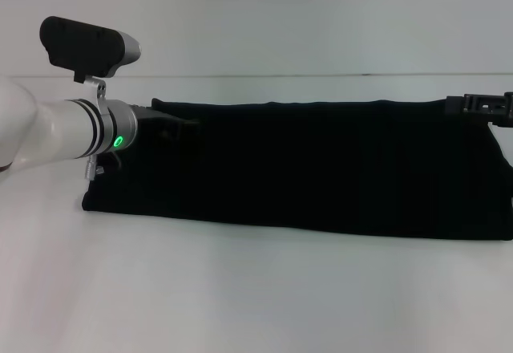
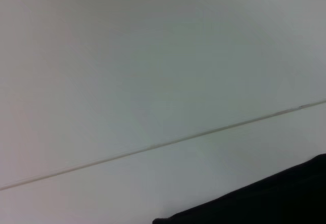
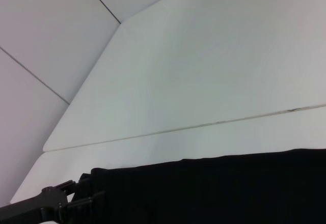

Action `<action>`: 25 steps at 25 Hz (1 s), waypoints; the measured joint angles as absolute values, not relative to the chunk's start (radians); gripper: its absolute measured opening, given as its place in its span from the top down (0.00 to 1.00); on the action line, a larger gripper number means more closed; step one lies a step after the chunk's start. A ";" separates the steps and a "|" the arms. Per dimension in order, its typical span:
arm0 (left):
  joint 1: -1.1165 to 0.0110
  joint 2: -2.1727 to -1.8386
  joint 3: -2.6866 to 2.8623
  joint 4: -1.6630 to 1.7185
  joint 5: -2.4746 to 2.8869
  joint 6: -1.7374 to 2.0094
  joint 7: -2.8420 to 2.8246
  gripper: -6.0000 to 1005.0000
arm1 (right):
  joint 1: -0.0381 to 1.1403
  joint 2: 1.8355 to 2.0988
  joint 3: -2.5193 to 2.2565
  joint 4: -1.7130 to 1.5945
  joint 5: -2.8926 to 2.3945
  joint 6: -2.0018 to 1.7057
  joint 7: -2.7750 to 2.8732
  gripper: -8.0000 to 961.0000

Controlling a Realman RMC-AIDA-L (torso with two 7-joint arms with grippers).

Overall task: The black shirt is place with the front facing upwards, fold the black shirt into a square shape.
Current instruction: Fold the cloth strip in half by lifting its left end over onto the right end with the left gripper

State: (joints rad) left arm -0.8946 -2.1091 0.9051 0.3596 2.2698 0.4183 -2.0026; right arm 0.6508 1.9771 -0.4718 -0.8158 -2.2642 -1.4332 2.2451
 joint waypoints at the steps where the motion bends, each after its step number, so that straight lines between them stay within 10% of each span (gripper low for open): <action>1: -0.895 -2.109 0.905 0.359 2.270 0.419 -2.003 0.12 | 0.651 1.977 -0.472 -0.816 -2.264 -1.433 2.245 0.14; 25: -0.899 -2.125 0.907 0.359 2.276 0.364 -1.912 0.20 | 0.669 1.988 -0.466 -0.816 -2.262 -1.431 2.250 0.14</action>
